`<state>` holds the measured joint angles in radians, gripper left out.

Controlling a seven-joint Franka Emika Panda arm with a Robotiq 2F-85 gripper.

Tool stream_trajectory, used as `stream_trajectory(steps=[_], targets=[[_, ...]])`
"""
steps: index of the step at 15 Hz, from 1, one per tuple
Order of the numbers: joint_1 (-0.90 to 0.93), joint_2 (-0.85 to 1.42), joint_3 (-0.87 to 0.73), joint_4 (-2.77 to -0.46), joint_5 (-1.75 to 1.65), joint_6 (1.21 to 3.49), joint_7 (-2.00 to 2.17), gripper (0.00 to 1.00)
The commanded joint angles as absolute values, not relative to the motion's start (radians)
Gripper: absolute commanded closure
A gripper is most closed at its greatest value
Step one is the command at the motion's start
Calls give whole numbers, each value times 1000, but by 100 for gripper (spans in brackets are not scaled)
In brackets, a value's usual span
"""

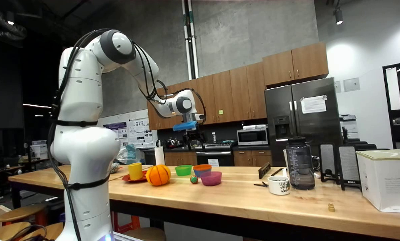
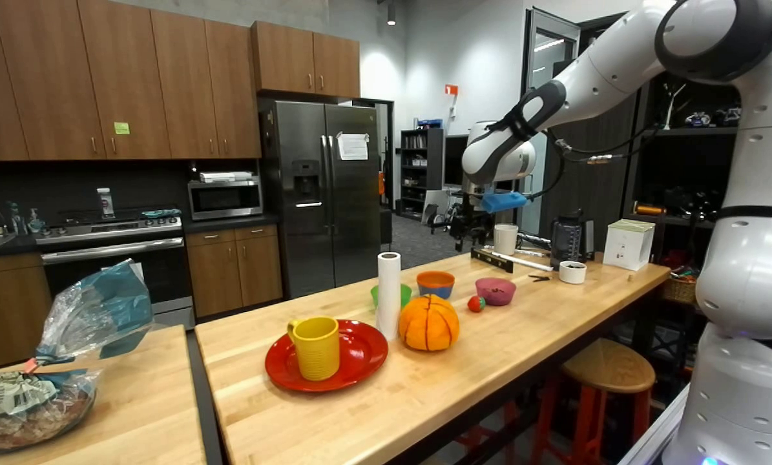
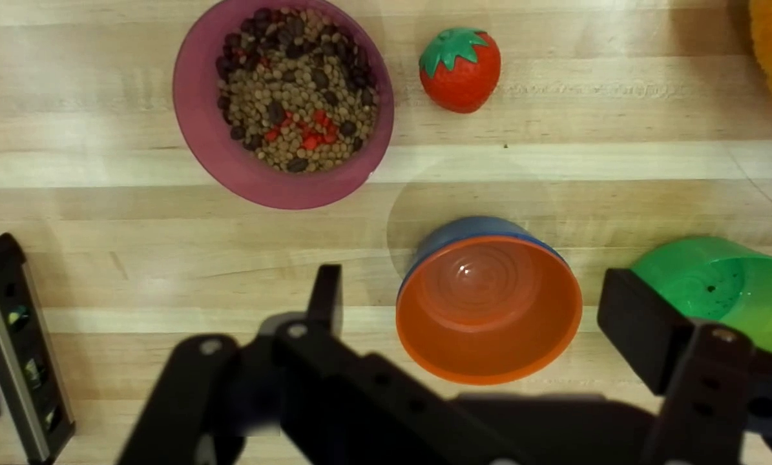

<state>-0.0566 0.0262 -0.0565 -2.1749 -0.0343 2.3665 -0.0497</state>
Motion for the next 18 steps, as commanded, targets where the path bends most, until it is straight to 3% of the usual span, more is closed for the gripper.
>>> stream_trajectory(steps=[1,18], targets=[[-51,100,-51,-2126,-31,2391,-8,0],[-45,376,-54,-1912,-19,2396,78,0]])
